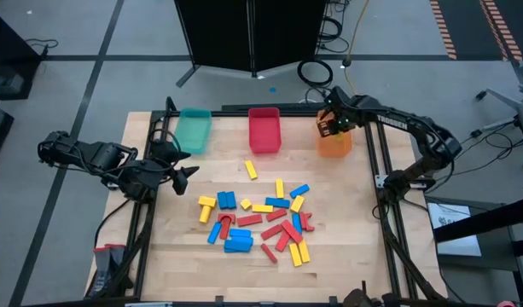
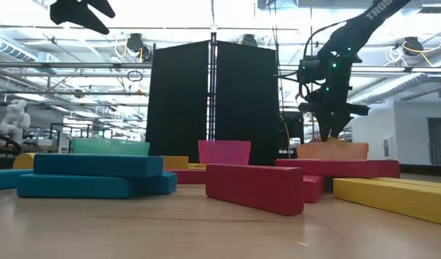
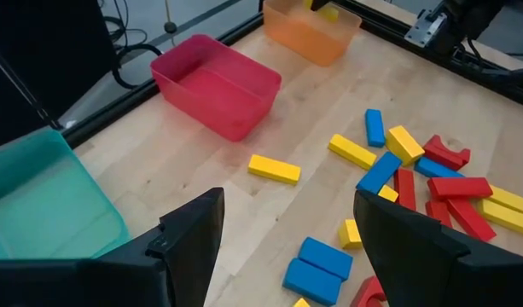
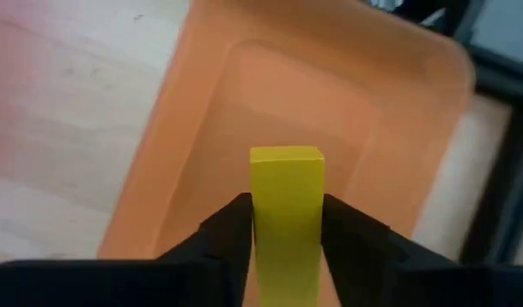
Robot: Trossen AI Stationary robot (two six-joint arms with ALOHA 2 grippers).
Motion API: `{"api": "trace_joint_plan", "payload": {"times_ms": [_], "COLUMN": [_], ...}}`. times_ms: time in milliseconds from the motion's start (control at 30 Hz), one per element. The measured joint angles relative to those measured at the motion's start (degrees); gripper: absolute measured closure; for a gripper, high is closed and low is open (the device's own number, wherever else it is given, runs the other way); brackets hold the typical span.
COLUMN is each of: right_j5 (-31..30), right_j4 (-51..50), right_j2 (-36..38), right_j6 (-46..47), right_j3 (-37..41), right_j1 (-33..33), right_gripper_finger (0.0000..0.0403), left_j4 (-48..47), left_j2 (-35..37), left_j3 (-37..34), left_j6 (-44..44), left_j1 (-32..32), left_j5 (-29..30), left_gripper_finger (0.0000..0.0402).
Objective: Sort blocks
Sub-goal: Put the yellow block into the orange bin
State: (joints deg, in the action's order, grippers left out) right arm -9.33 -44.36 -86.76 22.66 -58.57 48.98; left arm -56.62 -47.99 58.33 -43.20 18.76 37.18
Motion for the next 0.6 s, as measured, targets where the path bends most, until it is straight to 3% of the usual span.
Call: {"api": "trace_joint_plan", "payload": {"times_ms": [133, 333, 433, 600], "right_j5": [-1.5, 2.4, 12.9, 41.8], "right_j4": [-0.1, 0.5, 3.6, 12.4], "right_j2": [0.9, 2.1, 4.9, 11.1], "right_j6": [0.0, -1.8, -6.1, -4.0], "right_j3": [0.0, 0.0, 0.0, 0.0], "right_j1": [0.4, 0.5, -0.6, -4.4], "right_gripper_finger": [0.0198, 0.0180, 0.0188, 0.0208], "left_j4": [0.0, 0.0, 0.0, -0.1], "left_j2": [0.0, 0.0, 0.0, 0.0], "left_j3": [0.0, 0.0, 0.0, 0.0], "left_j6": [0.0, 0.0, 0.1, 0.1], "left_j1": [0.0, 0.0, 0.0, 0.0], "left_j5": [0.0, 0.4, 0.4, 0.7], "left_gripper_finger": [0.0134, 0.0134, 0.0134, 0.0134]}}
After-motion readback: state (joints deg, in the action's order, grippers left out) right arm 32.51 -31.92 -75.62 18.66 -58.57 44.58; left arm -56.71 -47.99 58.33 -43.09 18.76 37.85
